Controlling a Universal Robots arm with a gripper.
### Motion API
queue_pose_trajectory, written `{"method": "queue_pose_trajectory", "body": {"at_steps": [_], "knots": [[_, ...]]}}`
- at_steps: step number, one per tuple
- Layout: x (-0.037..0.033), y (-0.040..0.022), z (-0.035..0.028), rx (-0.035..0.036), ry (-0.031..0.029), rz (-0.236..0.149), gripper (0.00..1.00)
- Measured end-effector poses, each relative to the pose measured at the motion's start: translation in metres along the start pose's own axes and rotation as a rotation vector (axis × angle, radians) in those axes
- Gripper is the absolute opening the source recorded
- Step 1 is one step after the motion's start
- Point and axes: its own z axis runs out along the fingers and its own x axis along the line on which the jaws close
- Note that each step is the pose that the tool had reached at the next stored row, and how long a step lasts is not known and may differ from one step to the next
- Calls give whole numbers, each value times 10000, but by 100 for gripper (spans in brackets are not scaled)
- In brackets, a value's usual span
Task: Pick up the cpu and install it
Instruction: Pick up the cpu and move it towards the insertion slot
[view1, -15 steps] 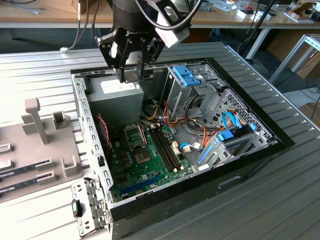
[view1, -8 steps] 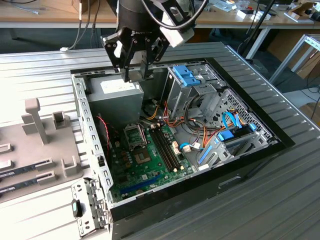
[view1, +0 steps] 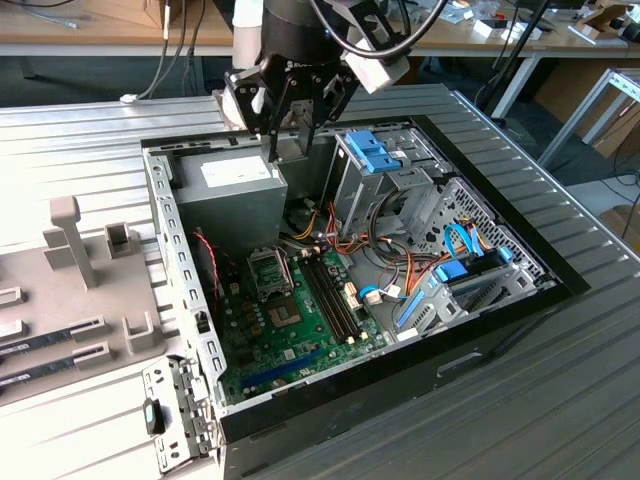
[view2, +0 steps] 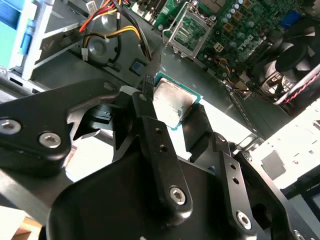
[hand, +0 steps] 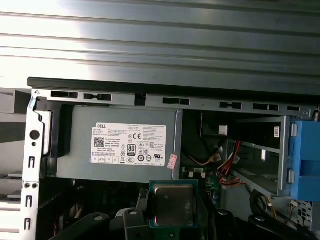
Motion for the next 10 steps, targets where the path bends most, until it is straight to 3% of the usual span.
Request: {"method": "queue_pose_trajectory", "body": {"at_steps": [5, 10], "knots": [[-82, -4, 3, -1, 0, -1, 47], [-206, -11, 7, -1, 0, -1, 47]]}}
